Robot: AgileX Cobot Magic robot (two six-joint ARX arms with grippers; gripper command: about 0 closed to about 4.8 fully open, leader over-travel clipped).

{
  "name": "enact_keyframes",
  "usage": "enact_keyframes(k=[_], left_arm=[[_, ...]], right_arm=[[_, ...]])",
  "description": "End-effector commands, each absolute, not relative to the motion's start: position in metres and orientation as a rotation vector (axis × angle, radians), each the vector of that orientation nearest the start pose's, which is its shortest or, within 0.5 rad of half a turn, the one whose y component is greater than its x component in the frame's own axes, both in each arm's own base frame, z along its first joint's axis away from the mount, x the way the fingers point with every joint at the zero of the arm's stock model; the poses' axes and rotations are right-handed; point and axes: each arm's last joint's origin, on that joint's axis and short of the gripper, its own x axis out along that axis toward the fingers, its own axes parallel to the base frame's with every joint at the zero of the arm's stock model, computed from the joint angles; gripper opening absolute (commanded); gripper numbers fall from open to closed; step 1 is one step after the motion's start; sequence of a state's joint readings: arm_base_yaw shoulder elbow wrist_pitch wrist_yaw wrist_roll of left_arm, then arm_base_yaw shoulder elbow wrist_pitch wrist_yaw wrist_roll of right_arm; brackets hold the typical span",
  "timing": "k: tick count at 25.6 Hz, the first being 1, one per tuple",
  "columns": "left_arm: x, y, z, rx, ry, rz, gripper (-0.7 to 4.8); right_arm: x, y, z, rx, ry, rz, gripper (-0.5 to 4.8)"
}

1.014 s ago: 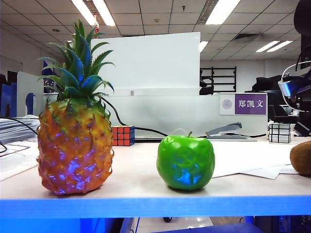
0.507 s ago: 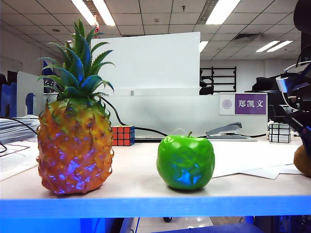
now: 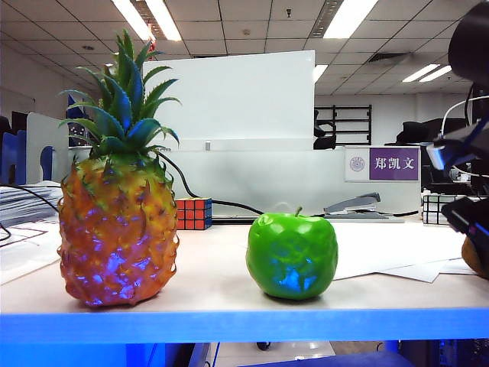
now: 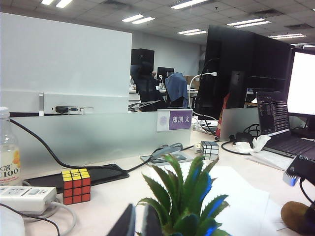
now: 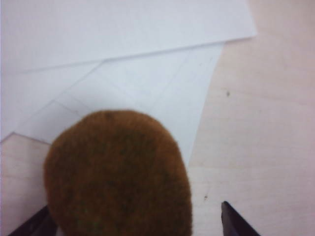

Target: Arrange all the fruits from large to small from left to right in a row.

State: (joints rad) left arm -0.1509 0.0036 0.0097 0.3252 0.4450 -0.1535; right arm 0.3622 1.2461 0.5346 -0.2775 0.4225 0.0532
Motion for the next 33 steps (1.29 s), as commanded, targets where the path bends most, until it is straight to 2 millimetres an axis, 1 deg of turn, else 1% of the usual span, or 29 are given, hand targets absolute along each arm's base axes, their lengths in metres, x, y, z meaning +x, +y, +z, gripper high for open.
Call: enact_keyframes(k=[1, 3, 4, 5, 6, 9, 10, 12, 13, 18, 19, 23, 27, 33], left_arm=[[0.086, -0.026, 0.198, -0.088, -0.304, -0.619, 0.35], [0.086, -0.026, 0.198, -0.088, -0.304, -0.619, 0.35], [0.086, -0.026, 0.198, -0.088, -0.305, -0.619, 0.35], [0.086, -0.026, 0.198, -0.088, -0.305, -0.619, 0.35], [0.086, -0.026, 0.198, -0.088, -0.305, -0.619, 0.35], [0.086, -0.026, 0.198, -0.088, -0.304, -0.619, 0.35], [0.086, -0.026, 0.198, -0.088, -0.305, -0.619, 0.35], [0.086, -0.026, 0.198, -0.088, -0.304, -0.619, 0.35], [0.086, -0.026, 0.198, -0.088, -0.304, -0.619, 0.35], [0.086, -0.026, 0.198, -0.088, -0.304, -0.619, 0.35], [0.086, -0.026, 0.198, -0.088, -0.304, -0.619, 0.35], [0.086, -0.026, 0.198, -0.088, -0.304, -0.619, 0.35], [0.086, -0.026, 0.198, -0.089, -0.302, -0.619, 0.35], [0.086, -0.026, 0.198, -0.089, -0.303, -0.619, 0.35]], right_arm=[[0.205, 0.065, 0.161, -0.317, 0.898, -0.084, 3.01], [0.205, 0.065, 0.161, -0.316, 0.893, -0.085, 1.61], [0.205, 0.065, 0.161, -0.315, 0.890, -0.085, 1.11], [0.206, 0.065, 0.162, -0.314, 0.888, -0.085, 0.92], [0.206, 0.065, 0.162, -0.313, 0.886, -0.085, 0.83], [0.206, 0.065, 0.162, -0.310, 0.881, -0.084, 0.79], [0.206, 0.065, 0.162, -0.310, 0.880, -0.084, 0.66], [0.206, 0.065, 0.162, -0.310, 0.880, -0.083, 0.08], [0.206, 0.066, 0.162, -0.308, 0.879, -0.079, -0.06], [0.204, 0.072, 0.168, -0.212, 0.899, 0.106, -0.05], [0.203, 0.074, 0.170, -0.189, 0.896, 0.120, -0.05], [0.195, 0.078, 0.179, -0.186, 0.868, 0.149, -0.05], [0.188, 0.084, 0.188, -0.165, 0.832, 0.223, -0.05], [0.179, 0.098, 0.188, -0.197, 0.840, 0.308, -0.05]])
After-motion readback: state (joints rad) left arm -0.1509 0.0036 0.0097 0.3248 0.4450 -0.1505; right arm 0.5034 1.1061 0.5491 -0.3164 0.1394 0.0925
